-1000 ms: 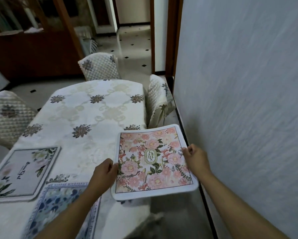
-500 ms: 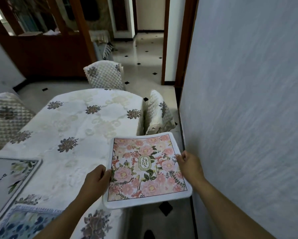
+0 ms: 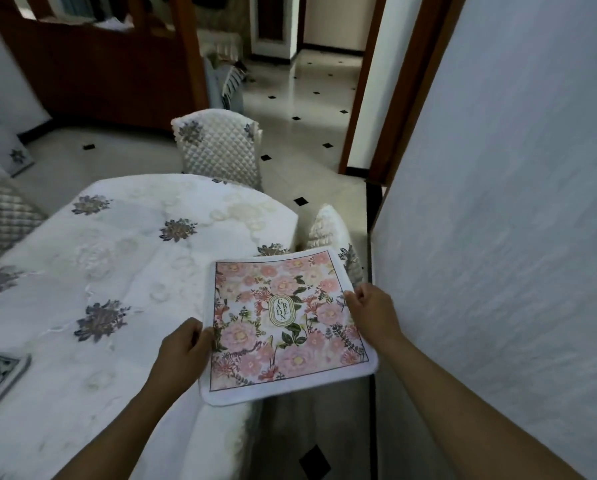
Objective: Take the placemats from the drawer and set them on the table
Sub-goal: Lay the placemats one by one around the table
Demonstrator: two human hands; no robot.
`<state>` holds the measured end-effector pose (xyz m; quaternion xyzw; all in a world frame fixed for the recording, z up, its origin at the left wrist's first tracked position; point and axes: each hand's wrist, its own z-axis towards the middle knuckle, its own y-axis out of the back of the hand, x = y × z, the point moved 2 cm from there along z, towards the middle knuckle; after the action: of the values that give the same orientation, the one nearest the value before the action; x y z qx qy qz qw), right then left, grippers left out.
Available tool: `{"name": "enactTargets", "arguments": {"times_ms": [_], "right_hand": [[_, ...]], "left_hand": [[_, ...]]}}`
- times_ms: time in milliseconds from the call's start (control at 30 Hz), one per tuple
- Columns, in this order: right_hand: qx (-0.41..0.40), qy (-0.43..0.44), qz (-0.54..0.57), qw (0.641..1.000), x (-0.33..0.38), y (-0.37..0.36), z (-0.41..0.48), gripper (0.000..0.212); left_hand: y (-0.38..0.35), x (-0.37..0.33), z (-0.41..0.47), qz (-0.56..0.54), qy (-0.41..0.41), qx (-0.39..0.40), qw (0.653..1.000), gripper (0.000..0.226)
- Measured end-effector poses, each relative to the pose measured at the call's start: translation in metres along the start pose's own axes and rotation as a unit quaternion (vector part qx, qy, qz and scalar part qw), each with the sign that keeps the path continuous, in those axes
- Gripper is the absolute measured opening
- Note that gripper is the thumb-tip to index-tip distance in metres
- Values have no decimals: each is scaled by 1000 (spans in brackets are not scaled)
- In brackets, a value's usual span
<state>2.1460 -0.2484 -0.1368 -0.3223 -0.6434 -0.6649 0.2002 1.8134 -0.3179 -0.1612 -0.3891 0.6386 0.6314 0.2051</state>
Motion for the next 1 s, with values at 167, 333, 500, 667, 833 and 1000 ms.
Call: {"name": "enactTargets", "arguments": {"times_ms": [167,333,500,667,833,1000], "right_hand": [[43,35,-4,998,21,-26,73,34],[121,92,11,988,43,-57,160,31],[186,179,4,966,67,-98,269,35],[271,273,-26,923,106,-137,335,34],[323,325,-62,887,132,-177,356,33],[326,388,-130,852,147,-214,365,31]], "left_hand": [[2,-2,41,1,36,-41,998,37],[-12,-2,80,10,102,-105,989,35],[-32,-20,110,2,177,-183,967,35],[-48,-44,120,-7,233,-255,938,37],[-64,-48,121,-20,292,-310,905,35],[-77,-27,132,-13,294,-324,899,36]]}}
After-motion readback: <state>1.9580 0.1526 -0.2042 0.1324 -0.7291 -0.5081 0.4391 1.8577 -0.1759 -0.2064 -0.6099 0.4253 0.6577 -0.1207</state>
